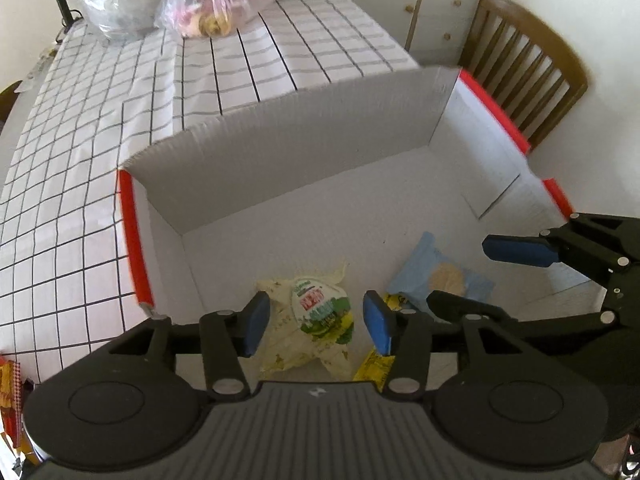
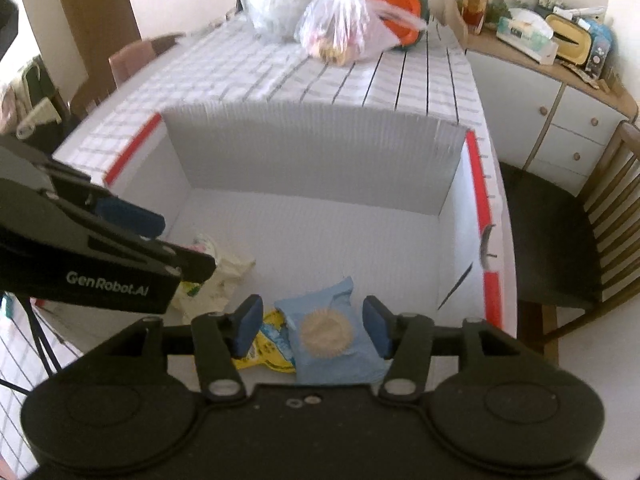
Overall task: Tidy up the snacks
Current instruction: 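Open both grippers to release the snacks in the box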
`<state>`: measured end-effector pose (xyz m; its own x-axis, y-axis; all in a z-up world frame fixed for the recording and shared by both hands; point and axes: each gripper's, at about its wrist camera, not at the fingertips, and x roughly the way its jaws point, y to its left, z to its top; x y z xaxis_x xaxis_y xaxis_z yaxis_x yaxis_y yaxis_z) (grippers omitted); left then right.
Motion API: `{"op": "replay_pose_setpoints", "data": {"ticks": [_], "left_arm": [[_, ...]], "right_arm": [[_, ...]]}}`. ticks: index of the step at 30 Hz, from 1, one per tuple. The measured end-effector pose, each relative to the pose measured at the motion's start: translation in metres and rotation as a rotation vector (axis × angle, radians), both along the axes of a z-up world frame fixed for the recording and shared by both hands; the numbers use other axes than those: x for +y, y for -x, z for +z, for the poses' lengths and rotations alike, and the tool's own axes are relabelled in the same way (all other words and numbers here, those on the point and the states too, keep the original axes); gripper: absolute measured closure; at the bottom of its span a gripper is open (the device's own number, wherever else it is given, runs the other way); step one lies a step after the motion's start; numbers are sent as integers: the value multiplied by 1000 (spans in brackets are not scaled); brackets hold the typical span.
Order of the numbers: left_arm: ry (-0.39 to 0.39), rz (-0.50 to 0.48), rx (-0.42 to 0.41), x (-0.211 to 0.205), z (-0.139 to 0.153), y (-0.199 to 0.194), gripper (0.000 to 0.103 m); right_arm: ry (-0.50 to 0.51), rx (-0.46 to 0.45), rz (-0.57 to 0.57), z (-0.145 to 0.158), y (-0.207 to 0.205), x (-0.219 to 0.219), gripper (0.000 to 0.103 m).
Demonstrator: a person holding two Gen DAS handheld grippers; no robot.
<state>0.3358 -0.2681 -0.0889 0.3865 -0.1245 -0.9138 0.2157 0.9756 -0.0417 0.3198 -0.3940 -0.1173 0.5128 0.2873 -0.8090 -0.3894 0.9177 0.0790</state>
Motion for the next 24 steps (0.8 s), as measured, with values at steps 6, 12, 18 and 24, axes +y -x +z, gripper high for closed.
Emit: {"op": "replay_pose_setpoints", "data": {"ticks": [6, 12, 18, 24], "left_arm": [[29, 21, -74, 12, 24, 20, 48], [54, 39, -144, 27, 48, 41, 48], [79, 66, -219, 45, 69, 69, 48], [93, 101, -295, 69, 86, 102, 39]], "right_arm": [[-57, -57, -5, 25, 15, -7, 38], [-111, -92, -13, 44, 30, -8, 33], [-159, -144, -20, 62, 51, -2, 18], [-196, -185, 10, 80, 71, 12, 15]]}}
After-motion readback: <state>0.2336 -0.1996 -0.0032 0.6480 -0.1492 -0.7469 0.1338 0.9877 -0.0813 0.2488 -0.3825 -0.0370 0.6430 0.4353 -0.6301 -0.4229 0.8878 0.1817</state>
